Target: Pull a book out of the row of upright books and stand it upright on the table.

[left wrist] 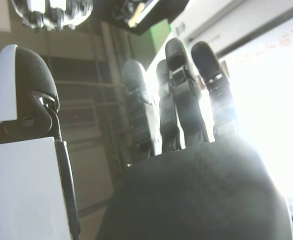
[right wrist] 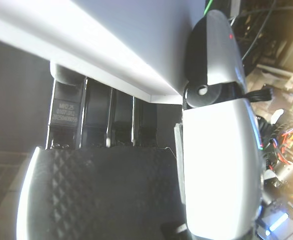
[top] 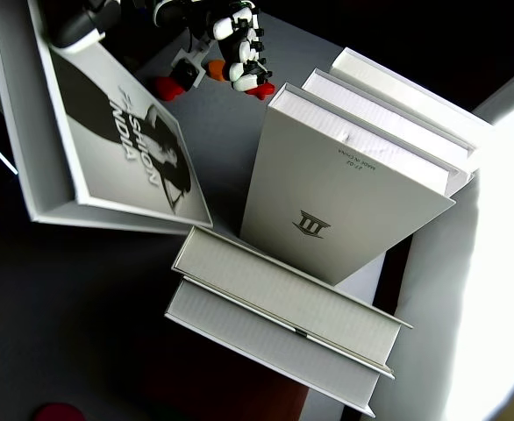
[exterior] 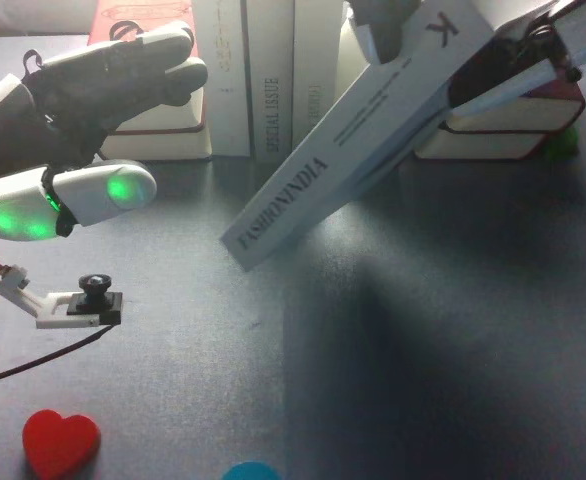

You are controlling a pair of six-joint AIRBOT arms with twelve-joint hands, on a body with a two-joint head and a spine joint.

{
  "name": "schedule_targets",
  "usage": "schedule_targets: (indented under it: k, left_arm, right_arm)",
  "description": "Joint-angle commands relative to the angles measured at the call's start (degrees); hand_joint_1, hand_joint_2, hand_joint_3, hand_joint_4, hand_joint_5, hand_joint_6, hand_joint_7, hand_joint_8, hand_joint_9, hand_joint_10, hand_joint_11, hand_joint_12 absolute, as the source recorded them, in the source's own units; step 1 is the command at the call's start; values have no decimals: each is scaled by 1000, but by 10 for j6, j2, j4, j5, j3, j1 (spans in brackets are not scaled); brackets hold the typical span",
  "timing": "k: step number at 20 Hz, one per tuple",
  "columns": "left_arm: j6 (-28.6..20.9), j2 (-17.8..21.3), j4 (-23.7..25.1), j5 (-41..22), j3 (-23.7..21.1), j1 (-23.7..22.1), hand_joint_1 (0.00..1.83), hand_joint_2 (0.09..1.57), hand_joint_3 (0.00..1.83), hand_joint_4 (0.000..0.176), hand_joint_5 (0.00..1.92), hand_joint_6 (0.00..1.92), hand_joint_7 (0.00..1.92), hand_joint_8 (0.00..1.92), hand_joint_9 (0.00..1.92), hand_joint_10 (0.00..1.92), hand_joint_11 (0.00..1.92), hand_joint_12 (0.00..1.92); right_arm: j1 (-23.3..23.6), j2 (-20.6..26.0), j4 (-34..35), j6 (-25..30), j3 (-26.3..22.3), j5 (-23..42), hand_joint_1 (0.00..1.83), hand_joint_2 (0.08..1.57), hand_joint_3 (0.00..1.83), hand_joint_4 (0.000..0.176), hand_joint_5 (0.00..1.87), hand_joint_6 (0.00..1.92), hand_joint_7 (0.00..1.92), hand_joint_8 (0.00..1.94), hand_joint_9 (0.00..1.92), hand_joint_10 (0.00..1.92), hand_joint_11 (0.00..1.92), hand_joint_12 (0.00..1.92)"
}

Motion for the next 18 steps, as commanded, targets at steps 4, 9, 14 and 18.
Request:
schedule_targets:
  k: [4, 9, 14, 18]
  left_arm:
    - [-6, 0, -16, -63, 1, -4, 1037, 962, 18, 18, 580, 0, 378, 5, 496, 2, 0, 1186]
    - [-6, 0, -18, -62, 4, -5, 1009, 962, 8, 36, 598, 8, 369, 4, 499, 4, 0, 1214]
    - [-6, 0, -20, -62, 4, -4, 1014, 968, 6, 40, 592, 4, 437, 20, 520, 9, 0, 1210]
    - [-6, 1, -30, -62, 4, 4, 1076, 923, 0, 35, 587, 2, 399, 0, 520, 2, 0, 1257]
  right_arm:
    - [-41, -50, 133, -36, 45, 9, 1209, 1260, 1, 0, 651, 1240, 812, 1554, 972, 1727, 996, 1921]
    - [-93, -112, 213, -53, 103, 35, 1209, 1260, 0, 0, 651, 1240, 812, 1555, 971, 1727, 996, 1921]
    - [-130, -118, 247, -56, 118, 34, 1209, 1260, 0, 0, 651, 1240, 812, 1555, 971, 1727, 996, 1921]
    - [-187, -143, 283, -70, 143, 31, 1209, 1260, 0, 0, 651, 1240, 812, 1555, 971, 1727, 996, 1921]
